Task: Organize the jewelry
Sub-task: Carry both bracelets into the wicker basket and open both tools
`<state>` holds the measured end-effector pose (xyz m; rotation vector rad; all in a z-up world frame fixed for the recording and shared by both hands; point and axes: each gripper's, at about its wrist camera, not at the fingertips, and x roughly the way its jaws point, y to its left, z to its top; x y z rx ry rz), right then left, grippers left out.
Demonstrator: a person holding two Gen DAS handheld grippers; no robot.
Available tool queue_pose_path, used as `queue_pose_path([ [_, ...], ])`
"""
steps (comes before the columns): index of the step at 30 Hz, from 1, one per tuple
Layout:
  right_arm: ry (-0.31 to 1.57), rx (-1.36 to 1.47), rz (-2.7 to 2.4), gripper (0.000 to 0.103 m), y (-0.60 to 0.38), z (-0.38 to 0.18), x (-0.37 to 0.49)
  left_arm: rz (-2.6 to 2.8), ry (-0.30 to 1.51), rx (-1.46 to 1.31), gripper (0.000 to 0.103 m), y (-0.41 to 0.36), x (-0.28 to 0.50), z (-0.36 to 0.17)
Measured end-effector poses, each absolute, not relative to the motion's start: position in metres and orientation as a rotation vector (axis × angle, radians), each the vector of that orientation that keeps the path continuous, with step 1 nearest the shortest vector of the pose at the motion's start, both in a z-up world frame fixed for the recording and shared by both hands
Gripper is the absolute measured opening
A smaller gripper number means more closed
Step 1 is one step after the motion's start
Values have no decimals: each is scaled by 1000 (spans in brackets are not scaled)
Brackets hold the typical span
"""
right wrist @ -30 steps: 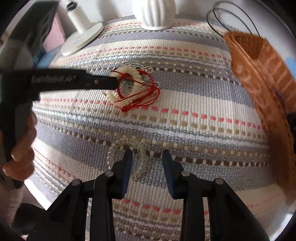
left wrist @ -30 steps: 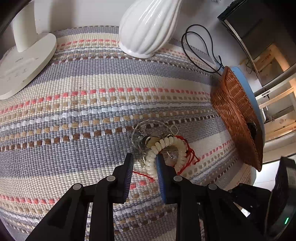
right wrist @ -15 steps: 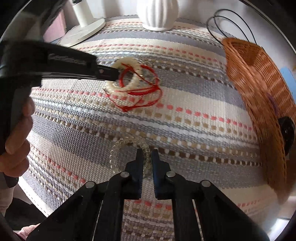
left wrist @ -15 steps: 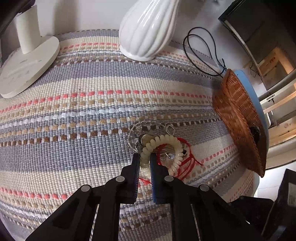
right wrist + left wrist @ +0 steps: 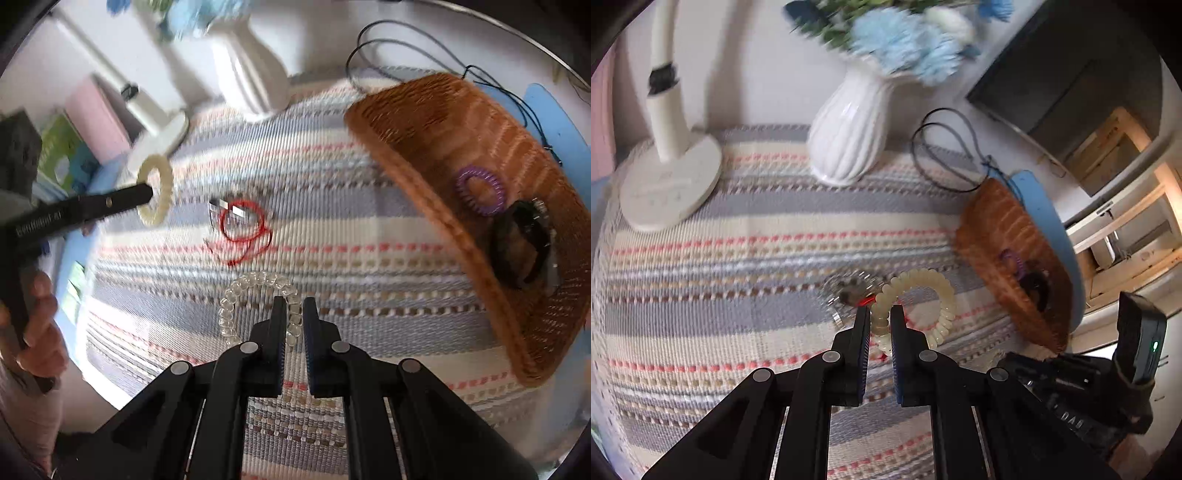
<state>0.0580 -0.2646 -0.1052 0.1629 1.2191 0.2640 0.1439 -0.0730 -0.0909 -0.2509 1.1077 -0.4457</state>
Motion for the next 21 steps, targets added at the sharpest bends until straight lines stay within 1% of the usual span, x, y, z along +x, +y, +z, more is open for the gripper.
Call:
queue_pose_path([
  [6,1150,182,218,10,-299,-66,70,-528,1068,-205,10,-120,160,-65],
  [12,1078,158,85,10,-362,-40,82,-630,1056,-134,10,-192,188,-55],
  [14,1081,181,39,10,-388,-40,94,-656,1054,-116,10,-214,198,-55],
  [17,1095,287,5,10,-429,-50,120,-674,1083,-77,10,-254,217,-63],
  [21,1110,311,-40,10,-456,-65,154,-682,1141,-18,10,-297,235,-86],
])
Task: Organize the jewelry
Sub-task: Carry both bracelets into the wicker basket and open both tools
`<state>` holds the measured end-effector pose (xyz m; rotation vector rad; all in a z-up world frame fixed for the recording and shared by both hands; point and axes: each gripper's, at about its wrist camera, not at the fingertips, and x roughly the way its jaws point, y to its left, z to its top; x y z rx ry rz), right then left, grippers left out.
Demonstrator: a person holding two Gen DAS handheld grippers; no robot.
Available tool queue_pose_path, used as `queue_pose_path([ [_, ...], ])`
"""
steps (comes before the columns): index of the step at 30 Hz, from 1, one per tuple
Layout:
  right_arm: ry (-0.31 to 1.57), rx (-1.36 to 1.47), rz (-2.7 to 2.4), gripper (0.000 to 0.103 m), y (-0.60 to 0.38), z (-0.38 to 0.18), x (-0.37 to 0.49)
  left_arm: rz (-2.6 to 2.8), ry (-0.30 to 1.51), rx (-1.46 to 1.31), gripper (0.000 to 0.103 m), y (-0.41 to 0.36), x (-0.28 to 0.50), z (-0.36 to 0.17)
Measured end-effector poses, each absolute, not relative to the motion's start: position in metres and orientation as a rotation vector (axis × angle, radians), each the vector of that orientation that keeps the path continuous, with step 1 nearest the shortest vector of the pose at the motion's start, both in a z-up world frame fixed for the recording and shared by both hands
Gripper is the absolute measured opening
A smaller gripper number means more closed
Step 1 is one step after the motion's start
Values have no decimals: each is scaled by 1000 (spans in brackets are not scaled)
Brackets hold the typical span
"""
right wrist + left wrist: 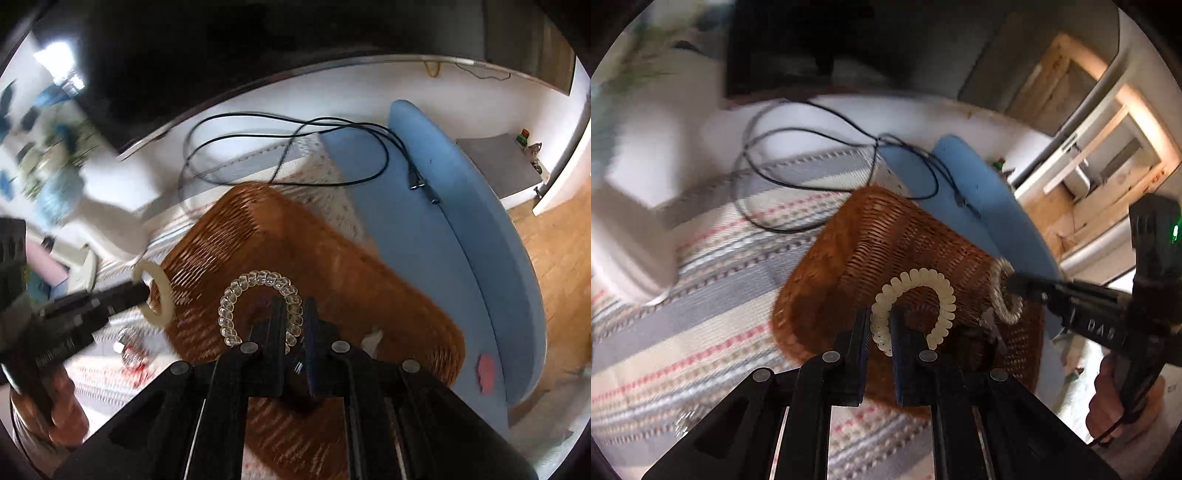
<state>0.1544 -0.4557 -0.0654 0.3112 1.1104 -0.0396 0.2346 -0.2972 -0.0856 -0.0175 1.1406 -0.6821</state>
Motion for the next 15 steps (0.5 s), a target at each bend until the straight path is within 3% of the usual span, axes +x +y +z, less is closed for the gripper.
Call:
queue_pose_path([
  [15,1254,316,-80,10,-465,-121,200,-683,1280,51,11,-350,242,-143],
])
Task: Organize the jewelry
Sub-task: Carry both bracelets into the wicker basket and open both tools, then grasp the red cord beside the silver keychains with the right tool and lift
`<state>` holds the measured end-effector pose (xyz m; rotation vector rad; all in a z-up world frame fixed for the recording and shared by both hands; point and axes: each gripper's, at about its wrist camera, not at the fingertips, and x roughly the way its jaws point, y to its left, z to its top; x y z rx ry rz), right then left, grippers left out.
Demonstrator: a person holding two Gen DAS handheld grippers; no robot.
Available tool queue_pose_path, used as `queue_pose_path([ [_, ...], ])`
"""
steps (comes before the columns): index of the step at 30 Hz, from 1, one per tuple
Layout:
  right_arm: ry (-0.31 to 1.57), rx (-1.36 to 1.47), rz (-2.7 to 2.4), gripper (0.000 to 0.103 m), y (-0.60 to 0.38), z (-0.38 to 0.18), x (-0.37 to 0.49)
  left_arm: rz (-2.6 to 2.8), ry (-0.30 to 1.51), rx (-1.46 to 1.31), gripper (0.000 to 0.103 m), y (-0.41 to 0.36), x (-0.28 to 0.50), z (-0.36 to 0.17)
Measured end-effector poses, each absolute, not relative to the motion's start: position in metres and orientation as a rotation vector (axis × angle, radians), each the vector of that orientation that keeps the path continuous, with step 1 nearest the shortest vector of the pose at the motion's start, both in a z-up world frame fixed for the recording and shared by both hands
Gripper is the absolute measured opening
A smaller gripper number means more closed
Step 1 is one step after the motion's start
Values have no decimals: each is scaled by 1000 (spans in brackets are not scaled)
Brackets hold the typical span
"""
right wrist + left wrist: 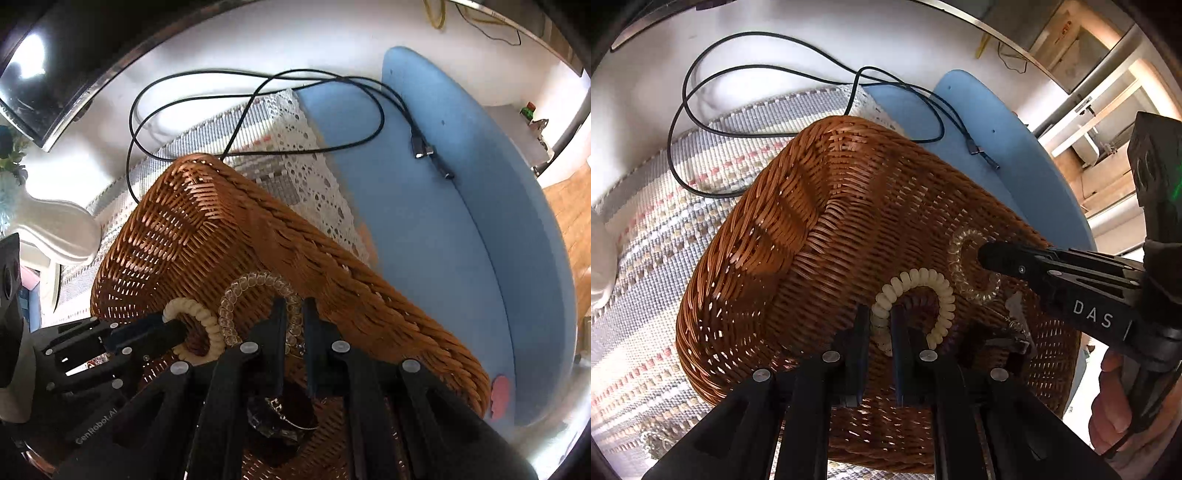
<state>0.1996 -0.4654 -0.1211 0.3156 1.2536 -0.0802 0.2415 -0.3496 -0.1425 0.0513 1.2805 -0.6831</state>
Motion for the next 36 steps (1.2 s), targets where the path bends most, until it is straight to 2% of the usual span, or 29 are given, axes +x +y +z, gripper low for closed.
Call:
queue_pose_path([
  [2,1255,336,-70,12,-467,-122,198,-696,1282,17,15,-346,242,-141],
  [4,1254,378,-47,17,-470,-120,195,-706,1282,-16,37,-336,240,-135],
  [6,1242,410,-51,32,-475,-115,188,-700,1262,-40,43,-322,236,-127],
  [14,1201,444,-62,34,-472,-90,161,-641,1190,-115,43,-254,218,-92],
  [24,1129,337,83,34,-384,-42,150,-408,1100,-266,43,-106,199,-61],
  [29,1134,277,182,34,-326,-41,143,-329,1094,-297,43,-53,189,-66],
  [36,1212,227,272,34,-261,-71,137,-307,1168,-308,43,-26,180,-104],
])
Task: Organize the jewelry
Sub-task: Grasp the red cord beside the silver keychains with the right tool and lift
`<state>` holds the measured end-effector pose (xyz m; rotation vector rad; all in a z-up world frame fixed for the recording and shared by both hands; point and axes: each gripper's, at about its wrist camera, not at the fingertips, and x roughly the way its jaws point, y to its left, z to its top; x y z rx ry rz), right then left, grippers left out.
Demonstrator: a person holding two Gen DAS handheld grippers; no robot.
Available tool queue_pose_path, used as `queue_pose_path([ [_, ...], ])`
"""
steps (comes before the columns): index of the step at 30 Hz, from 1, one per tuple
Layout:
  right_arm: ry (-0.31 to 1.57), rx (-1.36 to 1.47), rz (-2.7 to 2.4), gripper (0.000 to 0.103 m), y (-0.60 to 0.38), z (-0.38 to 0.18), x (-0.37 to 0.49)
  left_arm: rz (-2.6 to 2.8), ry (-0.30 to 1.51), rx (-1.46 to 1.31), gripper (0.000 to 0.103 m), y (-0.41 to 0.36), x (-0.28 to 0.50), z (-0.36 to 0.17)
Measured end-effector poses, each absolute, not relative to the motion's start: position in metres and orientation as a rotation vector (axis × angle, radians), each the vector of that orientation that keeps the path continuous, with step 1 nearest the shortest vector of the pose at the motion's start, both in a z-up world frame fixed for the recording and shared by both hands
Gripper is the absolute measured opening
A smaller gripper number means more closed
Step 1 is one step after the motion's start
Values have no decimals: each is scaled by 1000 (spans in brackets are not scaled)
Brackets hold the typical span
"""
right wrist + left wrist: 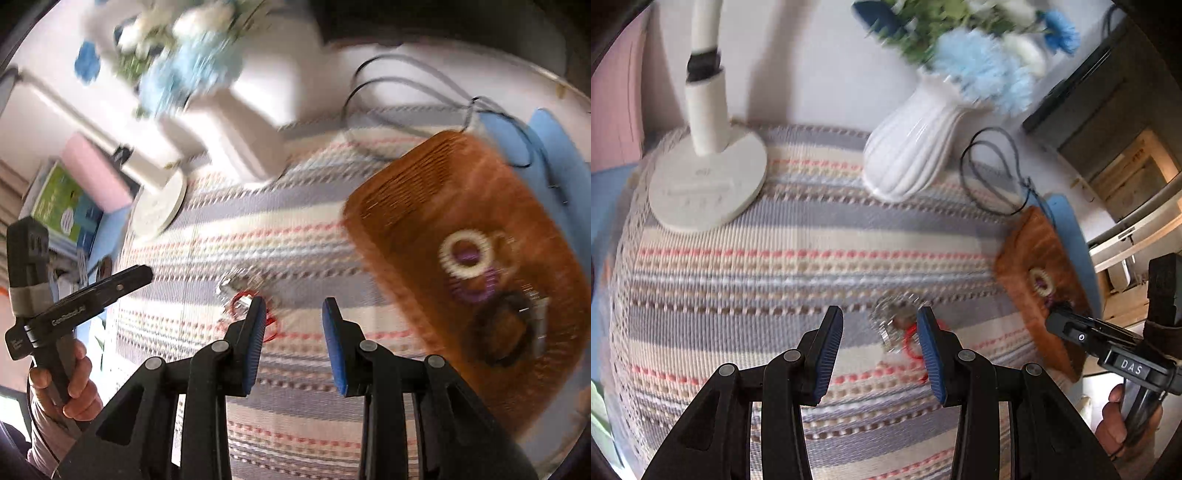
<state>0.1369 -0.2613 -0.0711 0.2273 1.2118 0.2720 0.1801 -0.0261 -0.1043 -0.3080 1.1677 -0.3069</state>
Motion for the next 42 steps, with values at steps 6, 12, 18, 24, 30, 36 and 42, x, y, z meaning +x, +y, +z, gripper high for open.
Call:
queue_pose_path([
  [6,1298,209,306,34,-226,-116,142,-327,1235,-321,43,-20,178,-134],
  [12,1382,152,288,34,-208,-156,152,-362,1276,-318,43,-24,177,-151],
  [18,1405,164,287,9,-202,-175,159,-385,1291,-308,43,-30,179,-157],
  [24,1345,117,310,7,-207,-151,140,-406,1292,-306,43,-36,186,-162],
  [30,1362,144,243,8,-250,-142,120,-442,1292,-275,43,-58,198,-168],
  [36,1400,195,214,8,-275,-152,112,-365,1275,-148,35,-75,221,-175],
  [42,1404,208,241,8,-269,-156,110,-417,1295,-8,30,-95,231,-179],
])
